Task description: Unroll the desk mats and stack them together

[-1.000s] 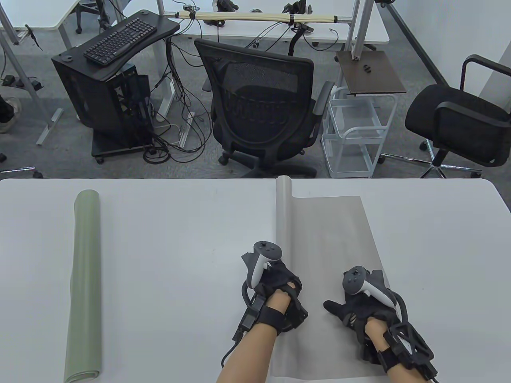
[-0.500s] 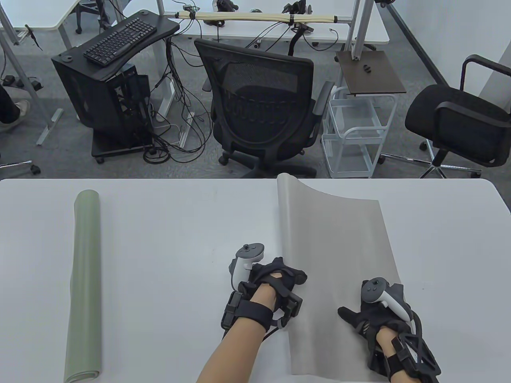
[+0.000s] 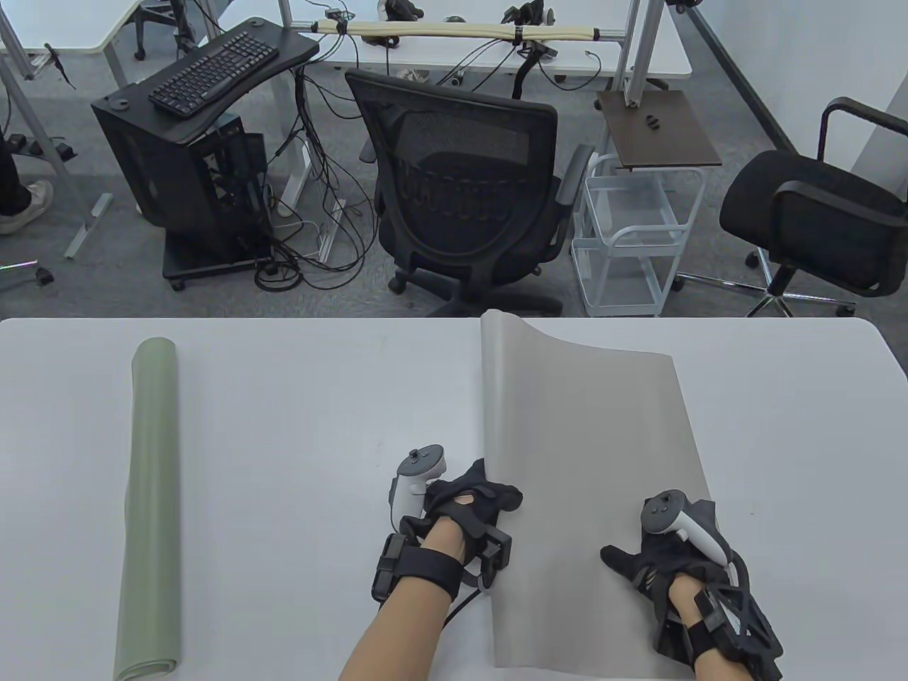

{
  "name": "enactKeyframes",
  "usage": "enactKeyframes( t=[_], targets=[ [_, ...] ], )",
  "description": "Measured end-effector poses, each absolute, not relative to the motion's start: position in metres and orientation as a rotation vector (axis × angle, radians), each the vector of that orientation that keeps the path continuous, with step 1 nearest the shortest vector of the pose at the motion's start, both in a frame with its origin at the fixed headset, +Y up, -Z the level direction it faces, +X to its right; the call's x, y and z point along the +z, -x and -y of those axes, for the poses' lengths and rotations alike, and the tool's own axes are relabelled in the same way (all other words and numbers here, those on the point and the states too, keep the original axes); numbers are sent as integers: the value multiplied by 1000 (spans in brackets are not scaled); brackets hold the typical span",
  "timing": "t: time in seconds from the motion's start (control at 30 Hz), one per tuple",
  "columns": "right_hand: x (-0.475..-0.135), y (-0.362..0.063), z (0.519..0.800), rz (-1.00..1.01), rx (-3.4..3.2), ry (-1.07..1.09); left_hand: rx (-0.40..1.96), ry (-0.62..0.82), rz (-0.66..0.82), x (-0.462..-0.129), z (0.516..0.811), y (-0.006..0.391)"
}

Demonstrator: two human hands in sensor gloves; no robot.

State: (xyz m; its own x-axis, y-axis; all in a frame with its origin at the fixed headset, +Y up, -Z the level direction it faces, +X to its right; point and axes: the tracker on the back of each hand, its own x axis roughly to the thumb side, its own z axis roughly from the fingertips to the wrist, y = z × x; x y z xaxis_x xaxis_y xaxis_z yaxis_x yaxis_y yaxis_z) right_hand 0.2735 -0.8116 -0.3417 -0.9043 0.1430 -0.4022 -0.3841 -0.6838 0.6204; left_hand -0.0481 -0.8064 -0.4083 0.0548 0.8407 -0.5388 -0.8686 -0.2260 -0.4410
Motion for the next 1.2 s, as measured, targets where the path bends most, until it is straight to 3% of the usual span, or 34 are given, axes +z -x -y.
enactKeyframes(
  t=[0.27,0.57,0.87,1.0,1.2],
  targets=[
    [-343,-274,813,-1072,2597,453,1567,843,-165,-405,814,65],
    [-346,-271,810,-1116,2624,463,1585,869,-87,-404,805,59],
    [-346,-271,810,-1114,2616,478,1626,857,-96,-405,810,89],
    [-346,-271,810,-1111,2615,477,1609,830,-166,-403,811,103],
    [-346,-272,811,-1102,2619,474,1566,894,-142,-408,811,103]
  ],
)
